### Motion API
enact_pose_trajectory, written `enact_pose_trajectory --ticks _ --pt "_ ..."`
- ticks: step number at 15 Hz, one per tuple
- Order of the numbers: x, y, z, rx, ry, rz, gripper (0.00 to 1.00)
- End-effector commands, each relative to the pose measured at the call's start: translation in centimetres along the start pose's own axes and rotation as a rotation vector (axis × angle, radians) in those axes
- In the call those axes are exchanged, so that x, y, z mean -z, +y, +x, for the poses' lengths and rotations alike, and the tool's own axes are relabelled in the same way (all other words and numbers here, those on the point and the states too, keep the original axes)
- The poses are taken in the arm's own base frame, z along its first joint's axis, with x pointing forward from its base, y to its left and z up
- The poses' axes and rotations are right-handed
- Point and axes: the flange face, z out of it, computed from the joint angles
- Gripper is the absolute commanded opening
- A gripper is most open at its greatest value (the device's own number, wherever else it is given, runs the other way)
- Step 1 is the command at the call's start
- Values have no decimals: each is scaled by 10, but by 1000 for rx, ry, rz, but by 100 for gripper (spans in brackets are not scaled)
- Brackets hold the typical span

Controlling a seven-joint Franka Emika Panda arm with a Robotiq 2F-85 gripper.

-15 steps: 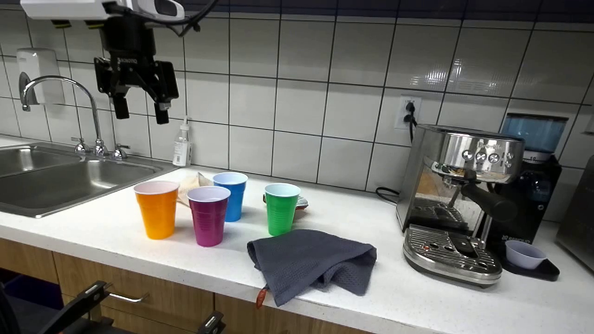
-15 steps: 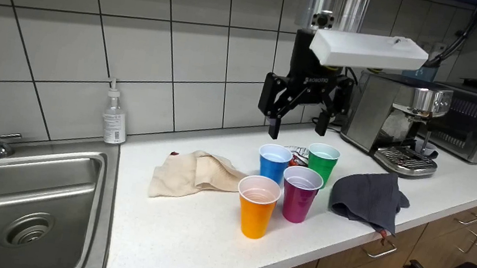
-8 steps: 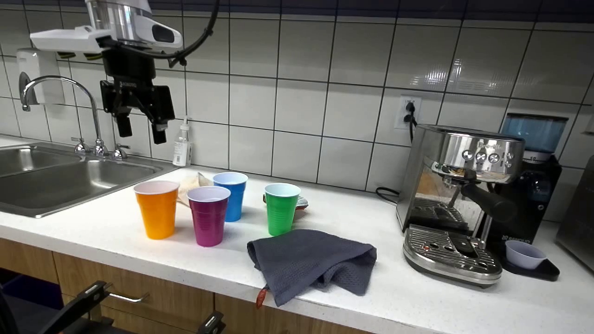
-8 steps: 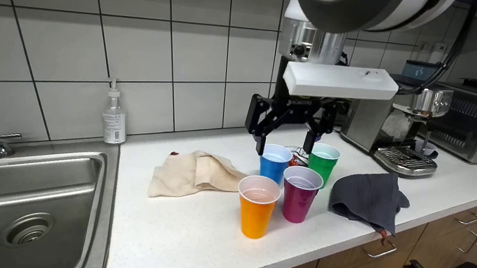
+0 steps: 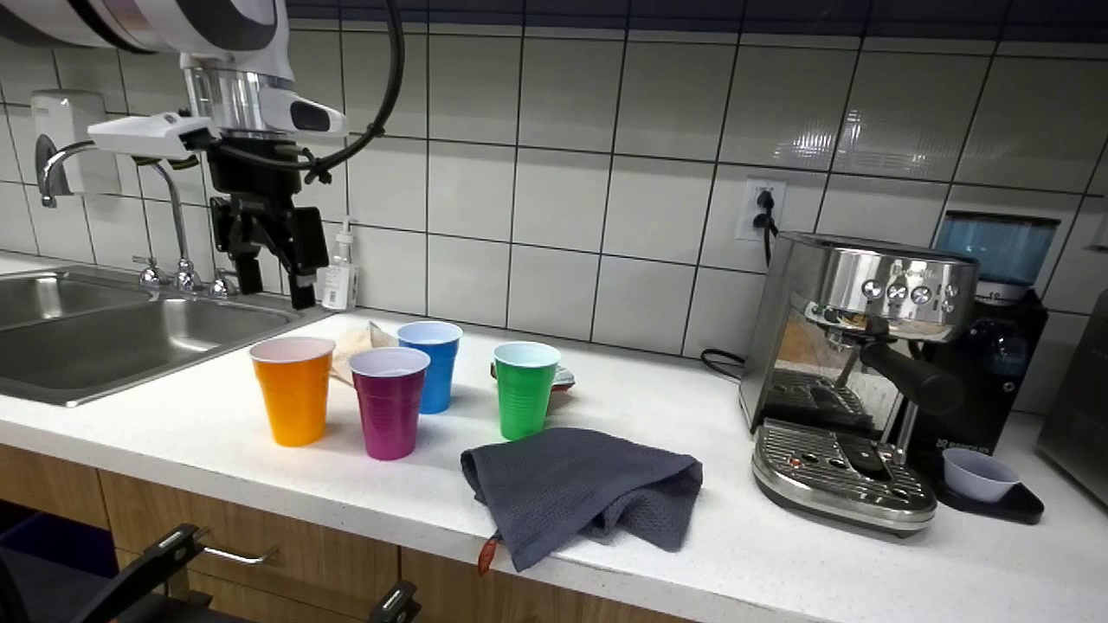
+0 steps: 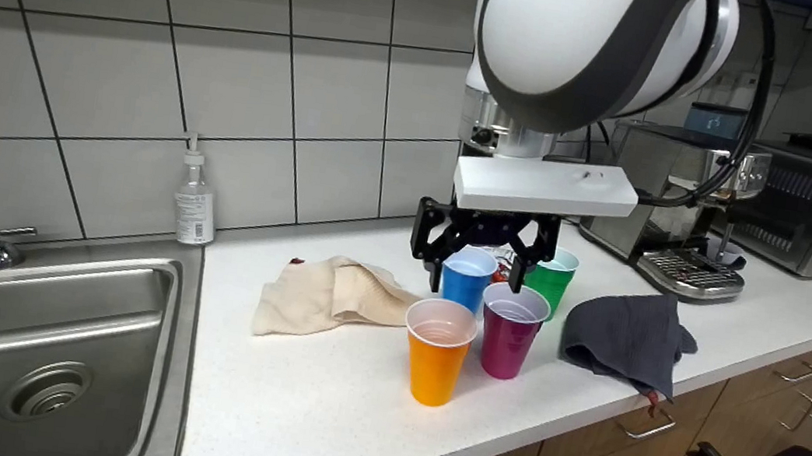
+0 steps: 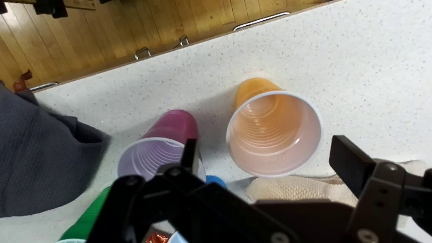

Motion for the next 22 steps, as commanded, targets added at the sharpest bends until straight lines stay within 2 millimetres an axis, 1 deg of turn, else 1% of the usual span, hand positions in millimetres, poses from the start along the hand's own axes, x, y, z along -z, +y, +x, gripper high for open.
enact_pose_trajectory --ticks 1,6,13,22 --pt "-17 -2 5 -39 7 -26 100" --pt "-34 -4 4 -64 -7 -47 100" --pt "-47 -1 5 -111 -16 -74 100" --pt "-69 1 5 -170 -36 -115 100"
